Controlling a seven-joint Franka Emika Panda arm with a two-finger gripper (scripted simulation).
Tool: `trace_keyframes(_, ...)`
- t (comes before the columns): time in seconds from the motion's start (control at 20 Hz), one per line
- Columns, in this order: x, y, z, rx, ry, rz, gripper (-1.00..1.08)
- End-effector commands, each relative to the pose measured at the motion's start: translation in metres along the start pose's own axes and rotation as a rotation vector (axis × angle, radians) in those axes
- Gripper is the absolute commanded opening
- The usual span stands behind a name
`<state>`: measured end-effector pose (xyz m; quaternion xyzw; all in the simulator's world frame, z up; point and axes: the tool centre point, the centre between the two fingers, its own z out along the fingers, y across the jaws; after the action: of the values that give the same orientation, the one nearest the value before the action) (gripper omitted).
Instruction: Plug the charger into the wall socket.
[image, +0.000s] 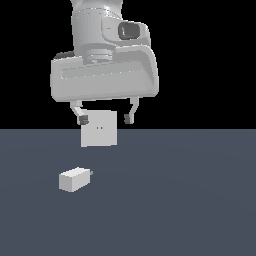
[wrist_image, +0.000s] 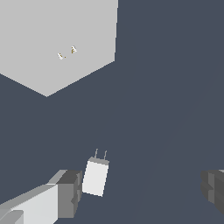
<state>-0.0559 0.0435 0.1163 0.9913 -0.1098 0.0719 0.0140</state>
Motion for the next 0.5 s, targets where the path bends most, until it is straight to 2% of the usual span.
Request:
trace_keyframes(0.0,-0.007,-0.005,0.006,-0.002,0.020,0.029,1.00)
trace_keyframes(0.45,-0.025,-0.024,0.026,-0.016,0.080,0.121,1.00)
